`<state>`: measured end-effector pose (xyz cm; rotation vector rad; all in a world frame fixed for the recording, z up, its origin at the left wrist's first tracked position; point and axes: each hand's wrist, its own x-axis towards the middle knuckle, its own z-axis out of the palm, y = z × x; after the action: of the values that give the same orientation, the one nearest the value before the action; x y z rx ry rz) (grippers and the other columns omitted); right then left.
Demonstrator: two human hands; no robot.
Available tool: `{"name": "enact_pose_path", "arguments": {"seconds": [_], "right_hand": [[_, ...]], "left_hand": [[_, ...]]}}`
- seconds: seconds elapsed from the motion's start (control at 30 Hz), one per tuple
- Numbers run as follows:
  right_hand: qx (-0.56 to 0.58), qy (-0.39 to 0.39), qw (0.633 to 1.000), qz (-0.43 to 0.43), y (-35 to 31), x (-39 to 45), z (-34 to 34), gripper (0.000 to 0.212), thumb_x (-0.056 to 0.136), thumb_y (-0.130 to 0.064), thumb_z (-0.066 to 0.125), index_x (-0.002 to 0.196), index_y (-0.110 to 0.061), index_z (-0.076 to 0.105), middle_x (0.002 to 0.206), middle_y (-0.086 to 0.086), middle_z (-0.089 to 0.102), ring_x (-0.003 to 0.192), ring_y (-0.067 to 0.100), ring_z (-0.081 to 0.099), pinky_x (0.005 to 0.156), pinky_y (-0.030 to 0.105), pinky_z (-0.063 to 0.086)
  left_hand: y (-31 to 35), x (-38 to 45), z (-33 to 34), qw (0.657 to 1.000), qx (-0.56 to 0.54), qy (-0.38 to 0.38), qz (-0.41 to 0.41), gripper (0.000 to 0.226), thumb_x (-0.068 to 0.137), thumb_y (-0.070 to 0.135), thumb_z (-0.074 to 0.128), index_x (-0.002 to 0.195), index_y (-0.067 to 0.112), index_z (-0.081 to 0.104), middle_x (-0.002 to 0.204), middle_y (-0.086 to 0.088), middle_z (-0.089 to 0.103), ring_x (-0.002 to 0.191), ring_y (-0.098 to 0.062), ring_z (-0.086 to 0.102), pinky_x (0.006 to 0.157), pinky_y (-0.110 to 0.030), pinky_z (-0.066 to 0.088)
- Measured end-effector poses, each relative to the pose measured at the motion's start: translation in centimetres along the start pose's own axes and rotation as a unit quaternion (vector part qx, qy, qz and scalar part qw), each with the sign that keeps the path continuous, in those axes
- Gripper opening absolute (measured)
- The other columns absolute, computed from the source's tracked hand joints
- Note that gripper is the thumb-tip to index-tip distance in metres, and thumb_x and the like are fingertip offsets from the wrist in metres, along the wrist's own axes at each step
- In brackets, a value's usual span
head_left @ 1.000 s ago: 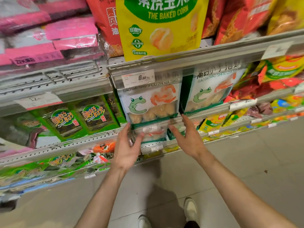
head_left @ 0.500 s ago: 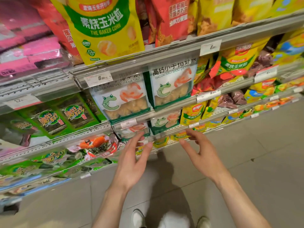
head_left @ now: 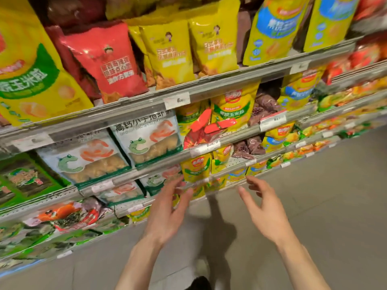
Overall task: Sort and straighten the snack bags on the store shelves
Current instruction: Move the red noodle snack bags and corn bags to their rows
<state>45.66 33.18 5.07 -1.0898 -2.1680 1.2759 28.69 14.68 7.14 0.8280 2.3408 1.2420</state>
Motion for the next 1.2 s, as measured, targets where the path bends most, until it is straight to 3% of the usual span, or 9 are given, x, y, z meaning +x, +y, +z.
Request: {"name": "enact_pose_path", "arguments": {"seconds": [0.1,0.2,0.33,0.57,0.67,0.77,0.9,1.07,1.2], "right_hand": [[-0.008,0.023,1.000,0.005,1.0,3.3,-2.2,0.062,0.086,-0.060,0.058,0.136,-0.024,0.059,0.126,-0.009,0.063,0.114,0.011,0.059,0.106,0.038,0.046],[-0.025,0.039,0.999,0.000,1.7,7.0,-3.9,0.051,0.091,-0.054,0.062,0.134,-0.026,0.060,0.127,-0.011,0.063,0.115,0.010,0.060,0.103,0.034,0.047],[-0.056,0.035,0.998,-0.013,1.7,12.6,-5.4,0.033,0.095,-0.047,0.064,0.125,-0.035,0.058,0.120,-0.015,0.062,0.113,0.010,0.060,0.097,0.030,0.047],[-0.108,-0.021,0.992,-0.058,1.8,22.6,-4.2,0.058,0.090,-0.060,0.061,0.132,-0.020,0.061,0.124,-0.001,0.066,0.116,0.020,0.063,0.101,0.043,0.051],[-0.129,-0.085,0.985,-0.079,1.1,26.2,-3.1,0.058,0.090,-0.045,0.073,0.138,-0.018,0.057,0.123,-0.003,0.060,0.110,0.016,0.060,0.098,0.032,0.048],[-0.159,-0.143,0.968,-0.132,1.8,30.2,-1.0,0.074,0.082,-0.042,0.081,0.141,-0.010,0.054,0.128,0.007,0.058,0.117,0.022,0.058,0.099,0.020,0.043],[-0.252,-0.247,0.922,-0.163,1.7,34.2,1.7,0.087,0.081,-0.043,0.081,0.152,-0.016,0.040,0.152,0.010,0.043,0.141,0.032,0.042,0.114,0.044,0.039],[-0.265,-0.296,0.894,-0.207,2.2,36.5,2.7,0.061,0.086,-0.033,0.077,0.141,-0.019,0.055,0.142,0.007,0.053,0.133,0.030,0.051,0.108,0.034,0.040],[-0.259,-0.305,0.889,-0.220,2.1,37.9,2.1,0.050,0.088,-0.024,0.076,0.136,-0.019,0.063,0.135,0.006,0.061,0.122,0.026,0.060,0.099,0.028,0.043]], "left_hand": [[1.7,3.3,2.0,1.000,-0.018,0.000,0.002,0.051,0.090,0.064,0.051,0.135,0.040,0.056,0.123,0.020,0.064,0.106,0.007,0.062,0.096,-0.030,0.053],[2.7,7.3,3.9,0.999,-0.038,-0.001,0.007,0.028,0.090,0.057,0.055,0.118,0.052,0.054,0.117,0.022,0.065,0.105,0.008,0.061,0.094,-0.027,0.052],[3.0,12.7,5.6,0.999,-0.050,0.017,0.005,0.038,0.099,0.046,0.059,0.136,0.044,0.053,0.121,0.024,0.065,0.106,0.011,0.060,0.101,-0.037,0.051],[1.9,18.9,6.6,0.997,0.009,0.081,-0.018,0.049,0.097,0.045,0.061,0.143,0.028,0.052,0.134,0.005,0.061,0.120,-0.013,0.060,0.103,-0.043,0.051],[1.5,20.8,6.6,0.991,0.074,0.109,-0.027,0.060,0.095,0.040,0.068,0.148,0.019,0.047,0.142,-0.004,0.053,0.129,-0.018,0.051,0.105,-0.026,0.038],[1.7,22.9,7.2,0.989,0.090,0.103,-0.063,0.069,0.093,0.033,0.071,0.152,0.014,0.041,0.145,-0.005,0.050,0.132,-0.020,0.048,0.104,-0.024,0.036],[1.8,25.8,8.3,0.981,0.137,0.090,-0.101,0.062,0.091,0.027,0.070,0.146,0.010,0.046,0.135,-0.014,0.061,0.126,-0.032,0.058,0.104,-0.040,0.047],[1.8,26.6,8.6,0.977,0.161,0.070,-0.117,0.046,0.085,0.049,0.053,0.117,0.019,0.067,0.101,-0.003,0.076,0.093,-0.025,0.071,0.077,-0.038,0.055],[1.0,26.8,8.1,0.977,0.145,0.065,-0.142,0.015,0.098,0.022,0.066,0.113,0.022,0.066,0.098,0.004,0.077,0.087,-0.009,0.073,0.077,-0.032,0.058]]}}
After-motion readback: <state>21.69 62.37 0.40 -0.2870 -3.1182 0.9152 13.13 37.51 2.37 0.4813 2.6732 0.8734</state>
